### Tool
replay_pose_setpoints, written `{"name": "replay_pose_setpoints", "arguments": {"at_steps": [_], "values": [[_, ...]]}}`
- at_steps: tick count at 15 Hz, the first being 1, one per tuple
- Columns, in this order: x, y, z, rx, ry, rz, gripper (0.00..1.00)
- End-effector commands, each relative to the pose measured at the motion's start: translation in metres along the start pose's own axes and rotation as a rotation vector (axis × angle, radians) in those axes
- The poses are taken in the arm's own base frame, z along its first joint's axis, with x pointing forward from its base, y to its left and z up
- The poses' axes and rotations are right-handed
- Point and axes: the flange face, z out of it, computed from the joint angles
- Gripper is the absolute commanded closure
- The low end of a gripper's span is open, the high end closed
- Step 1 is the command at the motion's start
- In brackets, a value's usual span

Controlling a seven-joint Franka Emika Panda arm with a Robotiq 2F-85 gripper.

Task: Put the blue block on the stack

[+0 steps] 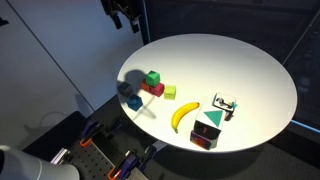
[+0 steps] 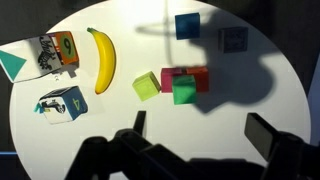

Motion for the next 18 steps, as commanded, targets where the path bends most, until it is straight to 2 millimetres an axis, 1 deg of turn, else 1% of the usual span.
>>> {"name": "replay_pose_setpoints", "arguments": {"at_steps": [1,7,10,12,13,18], "values": [[0.025,0.011,0.008,-0.003,0.02,0.041,0.0],[0.05,0.032,0.031,0.036,0.048,0.068,0.0],[0.059,0.043,0.041,0.044,0.023,0.085,0.0],[0.064,0.048,0.044,0.039,0.02,0.088,0.0],[0.053,0.042,0.046,0.038,0.014,0.095,0.0],[0.058,0.045,0.049,0.039,0.011,0.1,0.0]]}}
